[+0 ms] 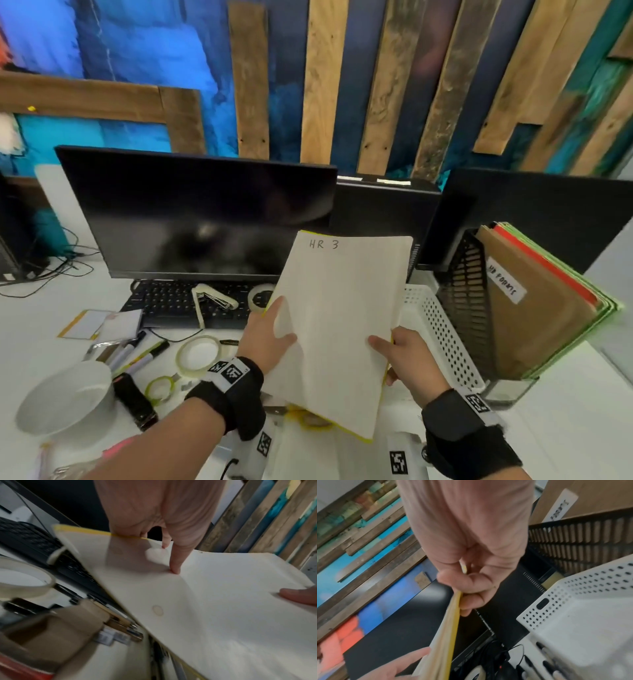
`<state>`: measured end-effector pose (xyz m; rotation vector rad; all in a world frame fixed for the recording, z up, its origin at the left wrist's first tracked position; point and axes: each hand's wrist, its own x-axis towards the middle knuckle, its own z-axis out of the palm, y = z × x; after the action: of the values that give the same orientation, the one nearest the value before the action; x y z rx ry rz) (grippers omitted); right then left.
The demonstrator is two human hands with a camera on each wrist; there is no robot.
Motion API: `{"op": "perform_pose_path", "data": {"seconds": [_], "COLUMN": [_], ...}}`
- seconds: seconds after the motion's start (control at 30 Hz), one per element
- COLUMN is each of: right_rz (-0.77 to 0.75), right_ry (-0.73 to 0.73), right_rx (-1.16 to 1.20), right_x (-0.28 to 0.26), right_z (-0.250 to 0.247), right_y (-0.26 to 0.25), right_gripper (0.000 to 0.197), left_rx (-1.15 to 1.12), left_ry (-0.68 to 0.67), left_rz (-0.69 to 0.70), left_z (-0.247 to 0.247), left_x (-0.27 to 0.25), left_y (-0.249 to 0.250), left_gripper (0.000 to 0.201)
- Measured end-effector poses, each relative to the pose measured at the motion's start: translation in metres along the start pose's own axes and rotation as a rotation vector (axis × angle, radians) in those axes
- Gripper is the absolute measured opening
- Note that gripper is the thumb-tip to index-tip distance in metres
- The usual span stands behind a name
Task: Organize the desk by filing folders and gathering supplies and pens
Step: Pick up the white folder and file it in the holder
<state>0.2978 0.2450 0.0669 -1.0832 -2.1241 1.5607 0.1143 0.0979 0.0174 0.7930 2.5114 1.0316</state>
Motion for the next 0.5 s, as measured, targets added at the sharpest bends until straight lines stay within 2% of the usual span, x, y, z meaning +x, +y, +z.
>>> {"op": "perform_pose_path", "data": {"seconds": [0.03, 0.13, 0.2, 0.33, 0.5], "right_rz": [-0.005, -0.034, -0.053, -0.053, -0.101], "right_ry": [0.024, 0.118, 0.142, 0.219, 0.417], "right_rx": [-0.022, -0.039, -0.041, -0.027, -0.105], "right_x": [-0.001, -0.003, -0.005, -0.011, -0.016], "right_z": [-0.011, -0.050, -0.070, -0.108, -0.145], "right_y": [0.003, 0.016, 0.021, 0.027, 0.028], "right_gripper": [0.031, 0.041, 0.039, 0.043, 0.037], "left_rx": [-0.010, -0.058, -0.096, -0.060, -0.068], "left_ry": [-0.016, -0.083, -0.132, -0.233, -0.328], "left_rz": [0.016, 0.089, 0.116, 0.132, 0.240], "left_z": [0.009, 0.035, 0.047, 0.077, 0.100], "left_x": [0.003, 0.010, 0.014, 0.018, 0.025], "left_y": [0.006, 0.037, 0.054, 0.088, 0.128], "left_gripper": [0.078, 0.086, 0.088, 0.087, 0.074]}}
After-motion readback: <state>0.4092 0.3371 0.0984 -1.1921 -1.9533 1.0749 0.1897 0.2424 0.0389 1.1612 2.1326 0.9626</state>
